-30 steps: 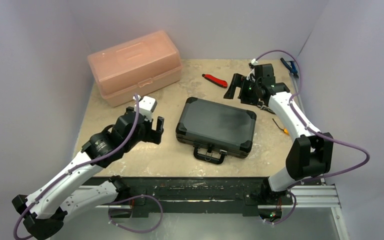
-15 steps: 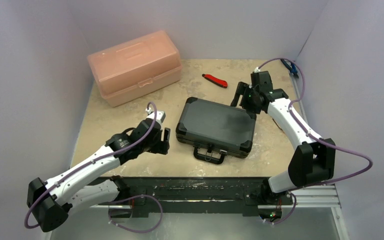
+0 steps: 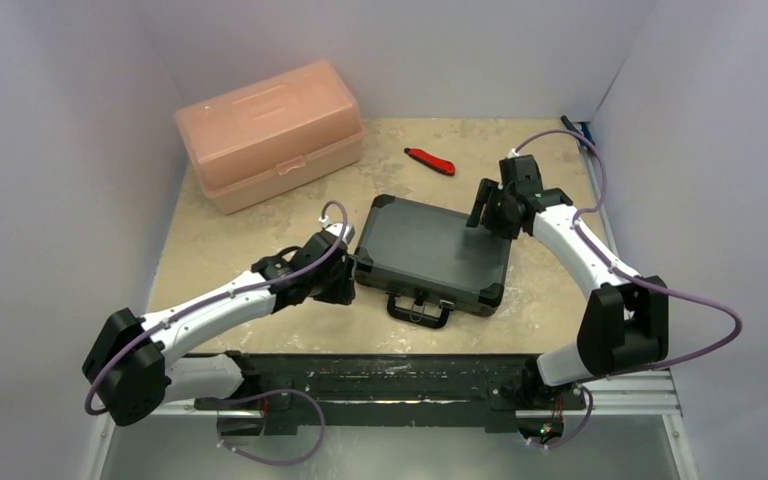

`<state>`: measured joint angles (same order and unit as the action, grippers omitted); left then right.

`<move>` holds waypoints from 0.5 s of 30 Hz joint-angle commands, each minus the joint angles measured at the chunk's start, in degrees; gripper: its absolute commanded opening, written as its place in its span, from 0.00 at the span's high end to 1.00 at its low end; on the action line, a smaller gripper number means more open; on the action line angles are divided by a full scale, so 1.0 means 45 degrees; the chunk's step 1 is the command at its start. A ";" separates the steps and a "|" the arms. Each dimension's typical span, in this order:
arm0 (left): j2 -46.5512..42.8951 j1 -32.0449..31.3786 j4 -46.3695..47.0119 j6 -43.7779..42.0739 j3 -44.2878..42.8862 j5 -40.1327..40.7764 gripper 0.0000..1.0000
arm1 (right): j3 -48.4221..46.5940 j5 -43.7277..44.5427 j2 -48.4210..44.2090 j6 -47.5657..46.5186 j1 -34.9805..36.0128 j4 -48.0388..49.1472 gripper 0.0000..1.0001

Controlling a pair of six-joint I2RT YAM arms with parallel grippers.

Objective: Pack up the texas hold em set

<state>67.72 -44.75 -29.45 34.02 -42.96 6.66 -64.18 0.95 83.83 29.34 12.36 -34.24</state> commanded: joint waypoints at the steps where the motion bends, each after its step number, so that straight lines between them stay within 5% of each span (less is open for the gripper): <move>1: 0.0682 -0.0016 0.1262 0.0348 -0.0826 -0.0500 0.52 | 0.0757 -0.0169 0.0262 -0.0063 0.0046 -0.0419 0.36; 15: 0.2855 0.0851 0.2226 0.0283 -0.2165 -0.1160 0.55 | 0.1594 -0.1483 0.0141 -0.0212 0.0142 -0.0096 0.45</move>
<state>78.91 -42.59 -23.18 34.96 -49.39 3.46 -60.69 -3.22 82.30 28.93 12.38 -29.10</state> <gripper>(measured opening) 0.458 0.558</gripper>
